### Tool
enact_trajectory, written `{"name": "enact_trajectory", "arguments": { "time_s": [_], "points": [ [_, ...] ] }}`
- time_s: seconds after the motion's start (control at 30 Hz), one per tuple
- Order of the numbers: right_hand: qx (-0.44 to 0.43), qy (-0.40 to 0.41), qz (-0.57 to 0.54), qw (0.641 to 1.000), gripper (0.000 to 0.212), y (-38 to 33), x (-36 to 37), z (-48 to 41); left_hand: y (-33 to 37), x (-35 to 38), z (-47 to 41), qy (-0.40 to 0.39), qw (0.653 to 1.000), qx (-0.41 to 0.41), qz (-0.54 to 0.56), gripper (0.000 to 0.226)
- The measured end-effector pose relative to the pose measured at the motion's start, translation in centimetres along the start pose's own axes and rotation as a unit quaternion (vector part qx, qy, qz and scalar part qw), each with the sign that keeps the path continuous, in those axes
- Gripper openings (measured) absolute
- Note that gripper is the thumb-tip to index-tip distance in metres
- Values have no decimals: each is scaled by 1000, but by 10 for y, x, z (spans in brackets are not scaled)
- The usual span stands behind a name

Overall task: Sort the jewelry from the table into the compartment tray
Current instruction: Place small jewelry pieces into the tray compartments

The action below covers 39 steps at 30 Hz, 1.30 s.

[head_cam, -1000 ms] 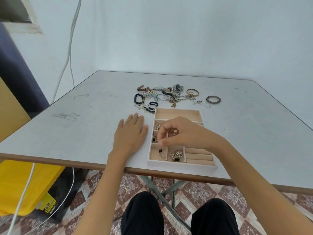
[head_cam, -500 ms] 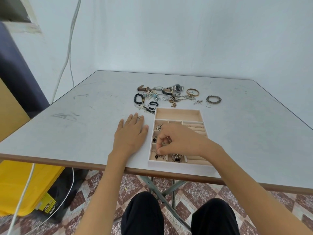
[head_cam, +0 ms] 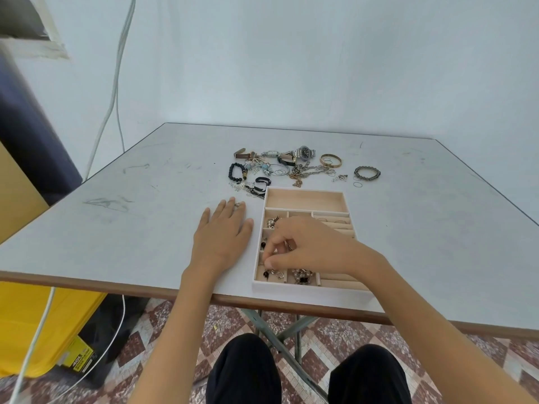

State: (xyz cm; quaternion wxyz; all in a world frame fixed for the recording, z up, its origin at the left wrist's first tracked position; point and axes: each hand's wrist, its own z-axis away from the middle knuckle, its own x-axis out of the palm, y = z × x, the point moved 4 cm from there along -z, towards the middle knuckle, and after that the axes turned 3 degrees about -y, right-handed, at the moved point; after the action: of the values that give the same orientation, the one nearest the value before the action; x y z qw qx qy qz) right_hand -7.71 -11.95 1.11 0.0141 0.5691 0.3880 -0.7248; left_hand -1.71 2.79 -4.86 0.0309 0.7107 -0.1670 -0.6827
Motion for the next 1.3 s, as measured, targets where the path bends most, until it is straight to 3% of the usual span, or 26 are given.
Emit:
{"name": "enact_trajectory", "arguments": {
  "time_s": [0.17, 0.3, 0.5, 0.6, 0.77, 0.93, 1.07, 1.3],
  "points": [
    [-15, 41, -106, 993, 9, 12, -22, 5, 0, 0, 0, 2, 1000, 1, 4, 53],
    [22, 99, -153, 983, 12, 38, -54, 6, 0, -1, 0, 13, 1000, -2, 21, 53],
    [108, 250, -250, 929, 11, 98, -96, -9, 0, -11, -3, 42, 998, -12, 34, 49],
    [149, 272, -223, 924, 11, 122, -105, -30, -4, -24, -21, 77, 995, -33, 59, 36],
    [161, 237, -100, 953, 10, 130, -110, -84, 13, -38, -77, 125, 987, -5, 98, 29],
    [173, 189, 38, 966, 13, 124, -107, -135, 39, -36, -143, 96, 994, 5, 46, 28],
    [208, 171, 95, 958, 19, 130, -103, -157, 44, -27, -172, 71, 997, 0, -35, 25],
    [232, 164, 142, 948, 21, 131, -101, -163, 42, -27, -188, 52, 997, 7, -56, 17]
  ]
}}
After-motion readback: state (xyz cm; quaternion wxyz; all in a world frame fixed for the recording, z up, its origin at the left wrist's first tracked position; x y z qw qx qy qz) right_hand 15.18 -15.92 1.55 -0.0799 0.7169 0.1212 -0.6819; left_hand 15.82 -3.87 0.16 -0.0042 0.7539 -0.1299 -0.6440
